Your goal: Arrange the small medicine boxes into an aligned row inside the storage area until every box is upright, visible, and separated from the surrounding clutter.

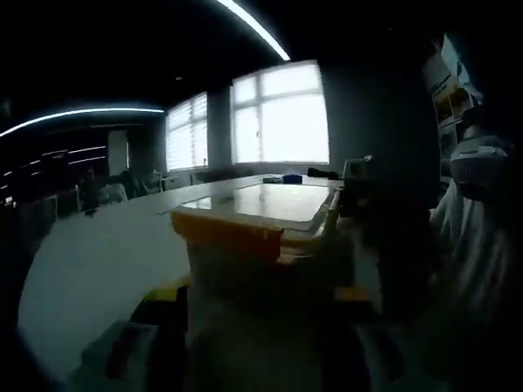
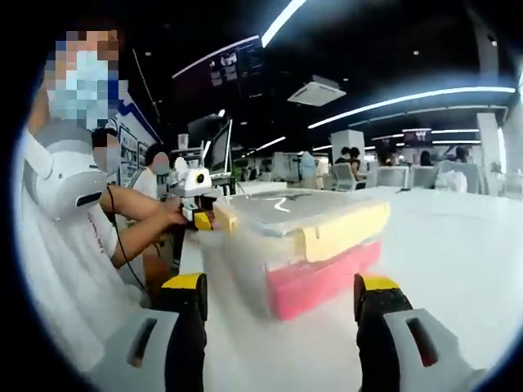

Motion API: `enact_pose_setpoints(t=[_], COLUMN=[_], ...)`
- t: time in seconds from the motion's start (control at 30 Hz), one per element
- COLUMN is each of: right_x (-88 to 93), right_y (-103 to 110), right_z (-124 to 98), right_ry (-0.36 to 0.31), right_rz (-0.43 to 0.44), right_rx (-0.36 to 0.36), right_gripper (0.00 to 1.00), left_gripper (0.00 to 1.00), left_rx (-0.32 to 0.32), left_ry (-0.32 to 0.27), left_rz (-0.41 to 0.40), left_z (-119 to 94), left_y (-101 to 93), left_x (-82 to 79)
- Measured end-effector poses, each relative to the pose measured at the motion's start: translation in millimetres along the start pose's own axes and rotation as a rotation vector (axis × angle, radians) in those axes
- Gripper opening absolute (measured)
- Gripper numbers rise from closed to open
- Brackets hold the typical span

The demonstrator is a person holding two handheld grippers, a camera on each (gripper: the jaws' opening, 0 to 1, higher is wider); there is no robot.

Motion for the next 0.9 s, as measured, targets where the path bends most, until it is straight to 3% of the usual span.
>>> enact_pose_setpoints(t=[0.17,0.27,0.5,0.57,0.67,0.9], right_x=[-5.4,-10.6,-11.9,-12.3,-14.2,-23.0], right_y=[-3.3,-4.2,-10.5,-13.3,-16.0,-33.4], right_z=[16.9,26.6,41.3,43.0,45.9,49.0], right_ry=[0.016,0.009,0.066,0.065,0.069,0.119], right_rz=[-0.006,-0.017,-0.045,-0.04,-0.011,-0.046], right_rx=[0.034,0.051,0.093,0.103,0.1,0.108], right_gripper=[0.89,0.93,0.89,0.88,0.91,1.0], left_gripper=[0.76,0.77,0.79,0.83,0.89,0.96], left_rx=[-0.028,-0.037,-0.049,-0.048,-0.048,-0.032], left_ry=[0.039,0.026,0.079,0.082,0.099,0.147], left_rz=[0.022,0.018,0.075,0.064,0.07,0.066], left_z=[15.1,24.4,44.7,52.0,59.4,86.8], left_y=[-7.5,-7.3,-7.3,-7.4,-5.0,5.2], left_x=[-2.3,-5.9,-10.8,-12.7,-16.3,-32.3])
Point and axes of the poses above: the point that each gripper's makers call its tool centre point, and the gripper's own axes: z roughly forward along the fingers, y roughly to its left, x roughly out of its underside, the point moved 10 cm from there along -z, roughly backward along the fingers, and after that the axes turned 1 degree about y, right-handed, at the moved point
